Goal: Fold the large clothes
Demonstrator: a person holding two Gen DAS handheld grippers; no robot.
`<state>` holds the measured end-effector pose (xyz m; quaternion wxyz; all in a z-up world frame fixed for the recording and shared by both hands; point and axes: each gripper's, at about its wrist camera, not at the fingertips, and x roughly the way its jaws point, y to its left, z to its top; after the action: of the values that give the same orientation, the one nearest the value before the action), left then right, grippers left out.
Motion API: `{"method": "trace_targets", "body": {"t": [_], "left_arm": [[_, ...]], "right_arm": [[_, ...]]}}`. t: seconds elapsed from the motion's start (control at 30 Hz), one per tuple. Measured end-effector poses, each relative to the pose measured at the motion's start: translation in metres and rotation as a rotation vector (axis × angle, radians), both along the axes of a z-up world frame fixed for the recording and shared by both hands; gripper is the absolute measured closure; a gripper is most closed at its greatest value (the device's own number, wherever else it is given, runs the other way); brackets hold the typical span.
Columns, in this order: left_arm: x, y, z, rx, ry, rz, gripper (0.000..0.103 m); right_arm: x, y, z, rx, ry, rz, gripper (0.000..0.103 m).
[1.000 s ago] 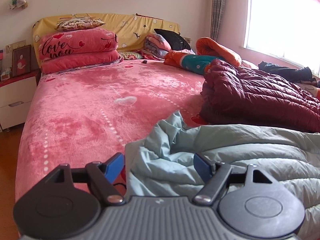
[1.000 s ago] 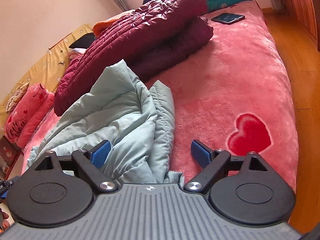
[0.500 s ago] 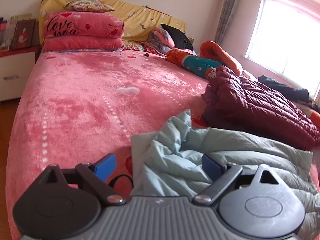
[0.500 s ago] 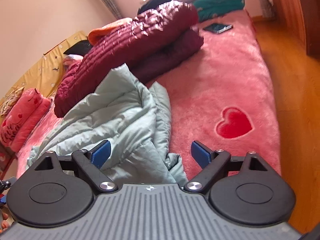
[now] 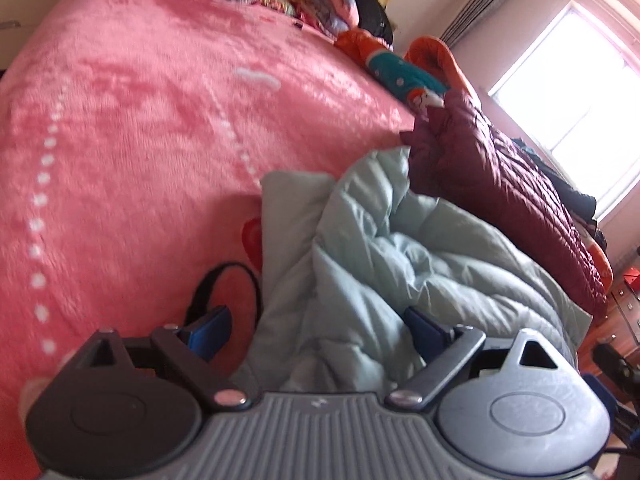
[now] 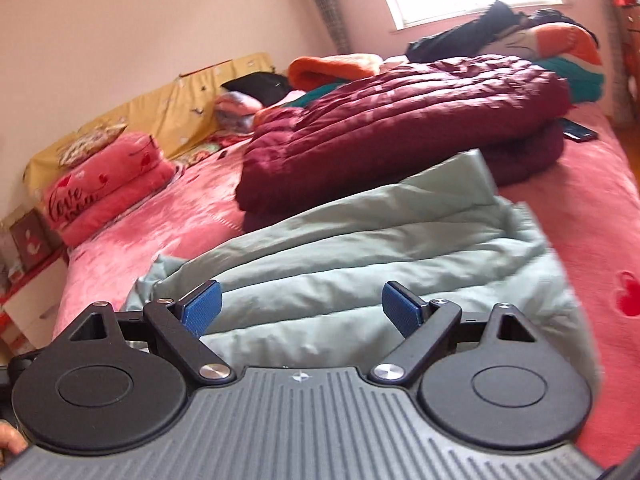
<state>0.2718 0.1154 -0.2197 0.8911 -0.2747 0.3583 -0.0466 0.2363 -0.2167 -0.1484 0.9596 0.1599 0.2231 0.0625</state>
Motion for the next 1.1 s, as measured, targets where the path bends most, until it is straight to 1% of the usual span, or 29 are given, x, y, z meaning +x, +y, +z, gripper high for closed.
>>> {"method": "trace_targets", "body": {"t": [0.07,0.13,0.23,0.27,0.3,0.37,0.43,0.47,0.53,0.6,0.63,0.67,0.73,0.77,0.8,0.87,0.9,0.97,1.0,1.1], "left_arm": [[0.0,0.0,-0.001,0.008,0.001,-0.012,0.01],[0.001,0.001,-0.001,0.013,0.006,-0.021,0.01],[0.0,0.002,-0.002,0.002,0.012,-0.018,0.011],[0.0,0.003,-0.001,-0.005,0.014,-0.018,0.011],[0.0,0.003,-0.001,-0.014,0.015,-0.02,0.011],[-0.003,0.005,0.0,-0.041,0.017,-0.023,0.012],[-0.008,0.006,0.003,-0.061,0.013,-0.032,0.013],[-0.011,0.007,0.004,-0.07,0.008,-0.039,0.014],[-0.018,0.007,0.008,-0.084,-0.016,-0.057,0.014],[-0.024,0.003,0.012,-0.066,-0.053,-0.077,0.016],[-0.025,0.001,0.013,-0.058,-0.063,-0.09,0.018],[-0.026,0.0,0.013,-0.06,-0.068,-0.1,0.021],[-0.027,-0.001,0.012,-0.072,-0.071,-0.104,0.025],[-0.027,-0.001,0.012,-0.074,-0.072,-0.107,0.029],[-0.027,-0.001,0.012,-0.072,-0.074,-0.108,0.034],[-0.028,0.0,0.013,-0.069,-0.082,-0.113,0.04],[-0.028,0.001,0.013,-0.069,-0.086,-0.113,0.043],[-0.028,0.002,0.011,-0.07,-0.082,-0.111,0.049],[-0.028,0.003,0.011,-0.072,-0.078,-0.111,0.052],[-0.028,0.006,0.01,-0.075,-0.076,-0.116,0.054]], "right_arm": [[0.015,0.018,-0.004,-0.054,0.002,0.025,0.0],[0.034,0.035,-0.008,-0.149,0.01,0.049,0.0],[0.061,0.056,-0.021,-0.323,0.076,0.065,0.0],[0.067,0.058,-0.026,-0.353,0.089,0.065,0.0],[0.073,0.055,-0.031,-0.37,0.098,0.063,0.0],[0.08,0.051,-0.034,-0.367,0.117,0.06,0.0],[0.083,0.051,-0.027,-0.366,0.137,0.061,0.0],[0.082,0.054,-0.019,-0.379,0.131,0.06,0.0],[0.077,0.064,-0.001,-0.413,0.079,0.074,0.0],[0.075,0.073,0.02,-0.435,0.017,0.142,0.0],[0.078,0.08,0.03,-0.436,0.002,0.192,0.0],[0.083,0.086,0.037,-0.431,0.001,0.239,0.0],[0.104,0.105,0.05,-0.408,0.015,0.374,0.0],[0.113,0.111,0.052,-0.399,0.024,0.431,0.0],[0.125,0.12,0.052,-0.396,0.042,0.49,0.0],[0.15,0.138,0.047,-0.405,0.071,0.578,0.01],[0.16,0.145,0.044,-0.412,0.076,0.61,0.012],[0.179,0.16,0.036,-0.45,0.098,0.668,0.021],[0.186,0.164,0.032,-0.474,0.112,0.691,0.022],[0.199,0.169,0.016,-0.55,0.158,0.738,0.024]]}}
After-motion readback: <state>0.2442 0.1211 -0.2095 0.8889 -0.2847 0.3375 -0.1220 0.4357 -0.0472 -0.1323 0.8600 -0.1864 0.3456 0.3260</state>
